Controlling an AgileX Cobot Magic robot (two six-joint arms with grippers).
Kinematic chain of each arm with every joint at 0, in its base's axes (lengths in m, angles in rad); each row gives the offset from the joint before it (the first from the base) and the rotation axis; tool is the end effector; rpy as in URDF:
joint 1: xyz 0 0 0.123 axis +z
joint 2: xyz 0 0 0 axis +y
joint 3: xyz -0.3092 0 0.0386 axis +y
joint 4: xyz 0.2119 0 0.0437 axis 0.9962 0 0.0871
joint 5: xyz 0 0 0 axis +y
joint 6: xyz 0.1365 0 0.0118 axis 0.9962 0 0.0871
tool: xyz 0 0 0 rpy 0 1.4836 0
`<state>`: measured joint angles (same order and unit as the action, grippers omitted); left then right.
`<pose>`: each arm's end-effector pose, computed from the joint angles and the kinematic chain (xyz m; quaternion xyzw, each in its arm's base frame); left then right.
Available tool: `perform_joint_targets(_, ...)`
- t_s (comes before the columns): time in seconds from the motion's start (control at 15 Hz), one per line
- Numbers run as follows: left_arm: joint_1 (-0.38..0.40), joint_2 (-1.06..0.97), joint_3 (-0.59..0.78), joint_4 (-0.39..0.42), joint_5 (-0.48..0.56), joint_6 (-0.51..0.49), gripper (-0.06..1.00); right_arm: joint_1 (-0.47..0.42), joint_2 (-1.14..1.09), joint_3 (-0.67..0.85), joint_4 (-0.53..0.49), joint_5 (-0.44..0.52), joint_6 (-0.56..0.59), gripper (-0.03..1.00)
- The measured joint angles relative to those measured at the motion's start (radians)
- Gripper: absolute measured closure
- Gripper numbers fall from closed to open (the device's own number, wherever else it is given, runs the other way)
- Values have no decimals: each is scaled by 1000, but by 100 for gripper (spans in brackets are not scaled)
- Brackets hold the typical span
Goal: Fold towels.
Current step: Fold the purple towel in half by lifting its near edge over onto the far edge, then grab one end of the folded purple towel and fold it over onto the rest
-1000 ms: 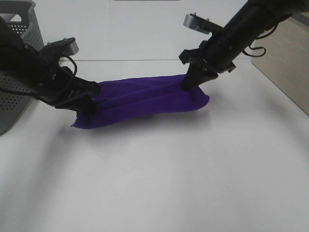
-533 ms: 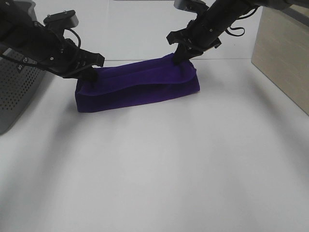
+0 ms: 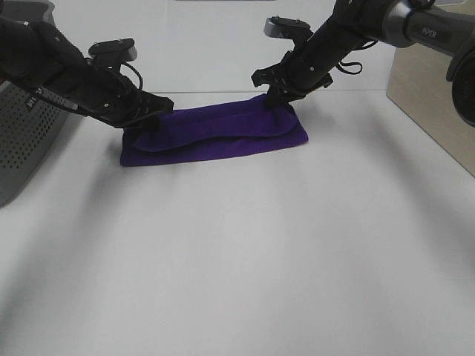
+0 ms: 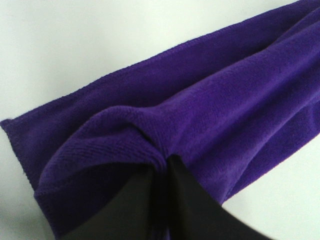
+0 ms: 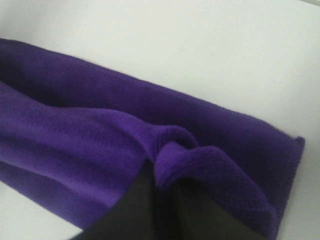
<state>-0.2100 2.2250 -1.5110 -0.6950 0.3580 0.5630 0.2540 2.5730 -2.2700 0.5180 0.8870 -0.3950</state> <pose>0.4726 -0.1322 0.1340 0.0884 0.9359 -0.1555 0.3036 0.5301 0.1920 0.1267 -0.1943 0.9267 0.2143 0.2398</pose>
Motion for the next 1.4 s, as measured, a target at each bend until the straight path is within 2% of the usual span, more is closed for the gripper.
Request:
perform_joint_targets(0.13,5,2,0,1,-13,0,73,-7,0,0,-23,-26,-1,79)
perform_joint_targets(0.2,7,3,0,2,-19,-6,59,-10,0,0,-30,-38,-1,67)
perform_joint_targets(0.33,8,3,0,10,-16,-19,23,-13,0,0,-47,-43,-1,32)
perform_joint_targets(0.4,8,-2,0,20,0,-21,12,-13,0,0,-64,-14,-1,17)
perform_joint_targets(0.47,10,-10,-3,31,36,-29,8,-13,0,0,-85,27,-1,10)
perform_joint_targets(0.67,47,-20,-72,109,228,-150,5,-13,-22,0,-217,213,0,5)
perform_joint_targets(0.8,99,-15,-140,147,355,-204,5,-13,-78,0,-300,305,45,5)
perform_joint_targets(0.93,143,21,-229,157,517,-218,5,-14,-132,-1,-323,320,87,5)
perform_joint_targets(1.0,152,53,-266,157,566,-222,5,-14,-153,-2,-323,321,105,5)
perform_joint_targets(1.4,185,203,-400,159,656,-252,5,-14,-213,-2,-327,329,147,5)
